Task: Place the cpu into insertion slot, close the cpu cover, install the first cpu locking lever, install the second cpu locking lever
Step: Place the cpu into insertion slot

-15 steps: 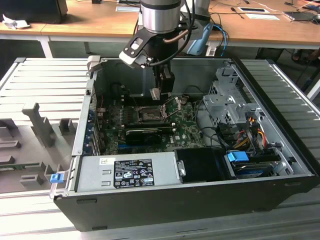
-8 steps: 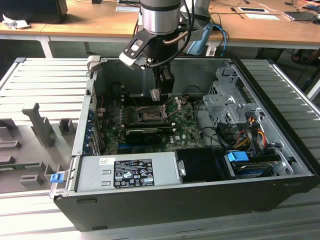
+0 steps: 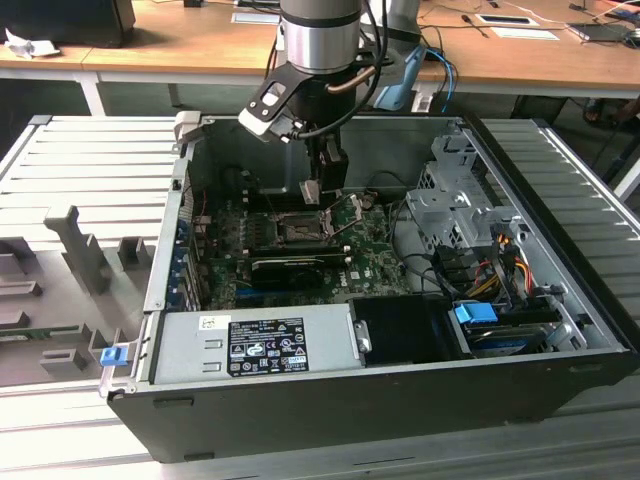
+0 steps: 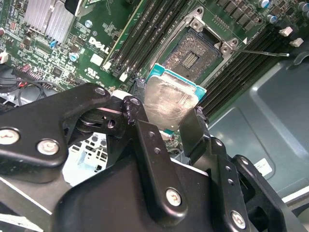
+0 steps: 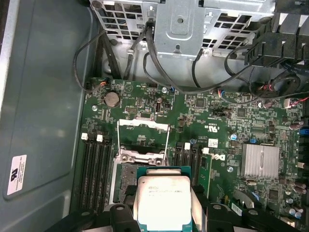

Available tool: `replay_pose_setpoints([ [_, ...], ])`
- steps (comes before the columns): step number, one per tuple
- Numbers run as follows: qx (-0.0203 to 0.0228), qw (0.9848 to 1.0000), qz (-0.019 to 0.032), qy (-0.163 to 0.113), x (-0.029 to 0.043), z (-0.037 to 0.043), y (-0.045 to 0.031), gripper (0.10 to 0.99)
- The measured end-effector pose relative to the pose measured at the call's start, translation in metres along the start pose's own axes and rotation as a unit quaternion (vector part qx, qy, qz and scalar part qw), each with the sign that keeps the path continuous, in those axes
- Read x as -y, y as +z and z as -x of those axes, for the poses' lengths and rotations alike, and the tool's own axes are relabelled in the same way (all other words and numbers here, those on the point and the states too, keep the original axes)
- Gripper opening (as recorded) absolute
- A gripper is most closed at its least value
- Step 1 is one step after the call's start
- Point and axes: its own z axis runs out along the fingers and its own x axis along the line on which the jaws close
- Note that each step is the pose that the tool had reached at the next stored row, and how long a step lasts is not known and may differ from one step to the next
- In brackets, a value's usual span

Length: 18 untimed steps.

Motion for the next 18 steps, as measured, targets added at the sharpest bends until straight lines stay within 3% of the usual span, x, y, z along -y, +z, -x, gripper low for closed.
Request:
replay_pose_setpoints([
  [18,0.0017,0.9999,0.0003,0.016,0.0009,0.0002,0.0092,0.529],
])
